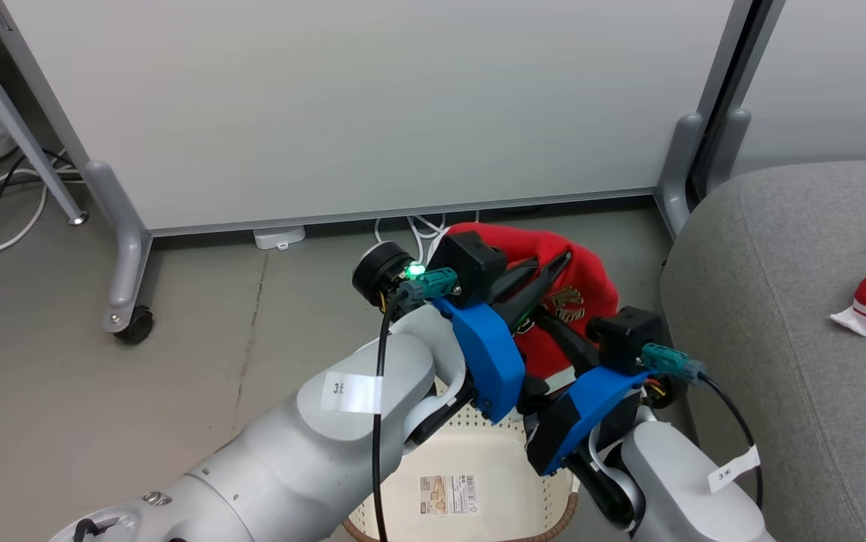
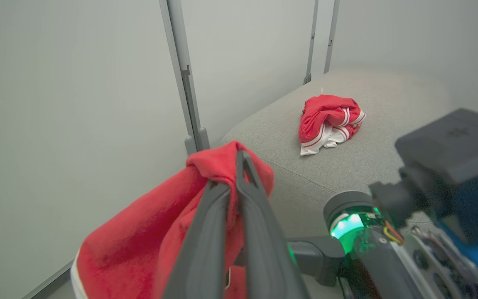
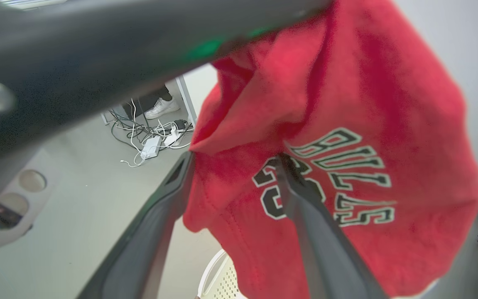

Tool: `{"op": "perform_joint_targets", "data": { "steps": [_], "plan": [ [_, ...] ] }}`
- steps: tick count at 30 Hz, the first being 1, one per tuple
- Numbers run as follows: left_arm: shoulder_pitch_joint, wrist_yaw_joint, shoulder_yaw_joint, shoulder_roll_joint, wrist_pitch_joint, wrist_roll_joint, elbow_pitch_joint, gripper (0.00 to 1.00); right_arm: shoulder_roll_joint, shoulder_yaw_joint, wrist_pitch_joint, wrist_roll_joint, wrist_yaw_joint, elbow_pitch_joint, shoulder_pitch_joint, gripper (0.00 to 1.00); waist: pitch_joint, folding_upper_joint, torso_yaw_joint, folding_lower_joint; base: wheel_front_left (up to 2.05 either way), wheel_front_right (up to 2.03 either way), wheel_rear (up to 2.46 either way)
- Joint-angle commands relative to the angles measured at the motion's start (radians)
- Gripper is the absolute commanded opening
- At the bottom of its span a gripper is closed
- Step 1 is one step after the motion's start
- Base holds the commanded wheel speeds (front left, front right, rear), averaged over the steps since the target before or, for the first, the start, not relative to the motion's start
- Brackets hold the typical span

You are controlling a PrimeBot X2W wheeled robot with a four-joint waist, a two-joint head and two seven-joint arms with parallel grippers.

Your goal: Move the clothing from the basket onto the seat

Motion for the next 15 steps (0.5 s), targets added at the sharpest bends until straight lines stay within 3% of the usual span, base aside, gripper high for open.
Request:
{"op": "perform_joint_targets", "data": {
  "steps": [1,7,15],
  "plan": [
    [0.007,-0.001,-0.003,0.0,-0.002,0.001,0.002,0.0,0.001,0.032,-0.018,0.031,0.0,0.019,-0.021,1.0,0.0,0.0,0.001,-0.0001,0.0,0.0,0.0],
    [0.012,-0.001,-0.003,0.0,-0.005,-0.006,0.012,0.0,0.0,0.077,-0.049,0.096,0.0,0.071,-0.051,1.0,-0.003,0.0,-0.001,-0.0001,0.0,0.0,0.0],
    [0.029,-0.001,-0.003,0.0,0.005,-0.004,-0.008,0.0,0.001,0.033,-0.086,0.103,0.0,0.183,-0.094,1.0,-0.012,0.0,0.002,-0.0001,0.0,0.0,0.0]
  ]
}}
